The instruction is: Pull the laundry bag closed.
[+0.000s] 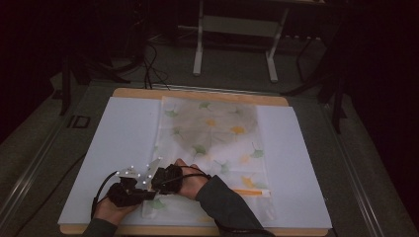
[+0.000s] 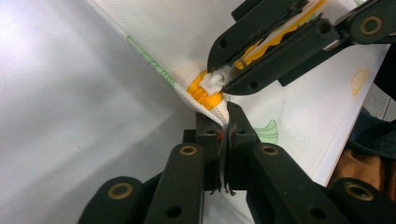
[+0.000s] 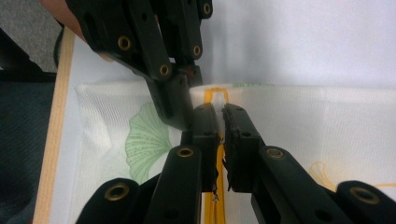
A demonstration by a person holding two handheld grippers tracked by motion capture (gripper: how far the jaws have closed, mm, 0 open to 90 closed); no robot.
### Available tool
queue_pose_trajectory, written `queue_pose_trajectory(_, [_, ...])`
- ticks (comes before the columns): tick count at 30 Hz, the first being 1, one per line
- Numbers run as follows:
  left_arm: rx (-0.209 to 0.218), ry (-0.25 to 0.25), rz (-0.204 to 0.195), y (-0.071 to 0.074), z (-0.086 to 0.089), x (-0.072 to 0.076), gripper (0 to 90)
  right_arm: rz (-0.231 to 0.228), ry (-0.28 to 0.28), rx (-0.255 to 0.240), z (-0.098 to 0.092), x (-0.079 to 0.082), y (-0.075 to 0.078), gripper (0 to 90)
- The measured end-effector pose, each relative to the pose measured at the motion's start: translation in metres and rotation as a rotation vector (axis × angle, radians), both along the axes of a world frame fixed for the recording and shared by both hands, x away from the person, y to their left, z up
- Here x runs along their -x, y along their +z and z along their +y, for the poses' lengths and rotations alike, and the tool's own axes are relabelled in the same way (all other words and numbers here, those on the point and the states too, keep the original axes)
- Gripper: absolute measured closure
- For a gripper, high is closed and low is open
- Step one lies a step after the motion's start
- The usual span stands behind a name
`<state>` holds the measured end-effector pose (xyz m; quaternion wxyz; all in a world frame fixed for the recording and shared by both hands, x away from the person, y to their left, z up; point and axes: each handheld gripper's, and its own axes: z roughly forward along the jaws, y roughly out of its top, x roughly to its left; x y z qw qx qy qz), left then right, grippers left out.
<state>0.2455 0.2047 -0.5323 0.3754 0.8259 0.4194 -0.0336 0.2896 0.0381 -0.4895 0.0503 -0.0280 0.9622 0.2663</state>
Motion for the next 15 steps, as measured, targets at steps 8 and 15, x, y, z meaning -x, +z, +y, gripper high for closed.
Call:
queue_pose_trajectory(8, [-0.002,-0.001,-0.013,0.0007,0.0,0.001,88.6,0.017,-0.002,-0.007,-0.0032,-0.0024,-0.0043,84.7])
queue_pose_trajectory(15, [0.008,-0.003,-0.021,0.0022,0.0004,0.0017,88.8,0.036,-0.015,0.0,-0.0058,-0.0038,-0.0088,84.7])
